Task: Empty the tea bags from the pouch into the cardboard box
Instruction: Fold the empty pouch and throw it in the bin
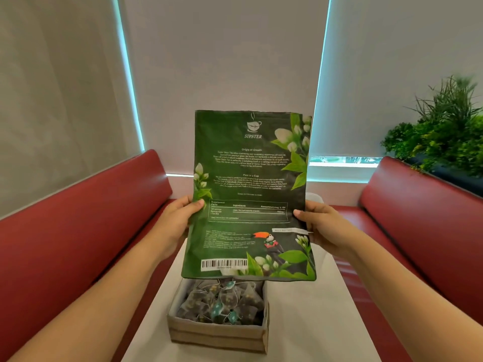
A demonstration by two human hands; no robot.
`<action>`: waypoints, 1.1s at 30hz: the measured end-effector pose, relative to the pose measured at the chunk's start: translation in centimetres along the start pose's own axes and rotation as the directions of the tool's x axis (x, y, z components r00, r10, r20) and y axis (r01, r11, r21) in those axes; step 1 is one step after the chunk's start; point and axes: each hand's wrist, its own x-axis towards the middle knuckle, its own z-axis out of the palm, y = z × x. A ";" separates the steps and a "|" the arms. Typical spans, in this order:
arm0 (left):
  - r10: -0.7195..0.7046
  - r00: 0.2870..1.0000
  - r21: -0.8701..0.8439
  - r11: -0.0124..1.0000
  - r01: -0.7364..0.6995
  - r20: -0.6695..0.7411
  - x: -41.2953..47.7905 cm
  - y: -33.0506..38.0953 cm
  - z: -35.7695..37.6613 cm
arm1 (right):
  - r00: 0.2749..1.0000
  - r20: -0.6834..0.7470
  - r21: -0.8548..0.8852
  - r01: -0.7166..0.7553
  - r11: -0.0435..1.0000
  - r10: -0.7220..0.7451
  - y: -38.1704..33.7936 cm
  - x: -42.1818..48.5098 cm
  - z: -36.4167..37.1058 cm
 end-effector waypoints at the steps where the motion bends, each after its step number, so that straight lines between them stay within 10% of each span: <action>1: 0.006 1.000 0.017 1.000 -0.006 0.012 -0.1 0.3 0.0 | 1.000 -0.003 -0.010 -0.002 1.000 0.002 -0.1 -0.1 -0.1; 7: -0.013 0.990 -0.002 1.000 0.014 0.138 -1.1 0.7 1.0 | 0.990 -0.049 0.097 0.135 0.986 -0.131 -0.2 -0.8 0.1; 20: -0.081 0.996 0.093 0.993 0.076 0.046 -3.5 -0.1 1.8 | 0.998 -0.019 0.242 -0.053 0.969 0.060 0.0 -2.6 -1.3; 26: 0.037 0.975 0.085 0.996 -0.019 -0.219 -4.1 -2.1 1.8 | 0.958 0.227 -0.008 -0.176 0.984 0.173 2.1 -3.0 -0.9; 33: -0.211 0.953 -0.032 0.977 0.209 -0.215 -7.1 -4.8 -2.1 | 0.963 0.236 -0.122 -0.102 0.987 0.128 3.7 -1.0 2.0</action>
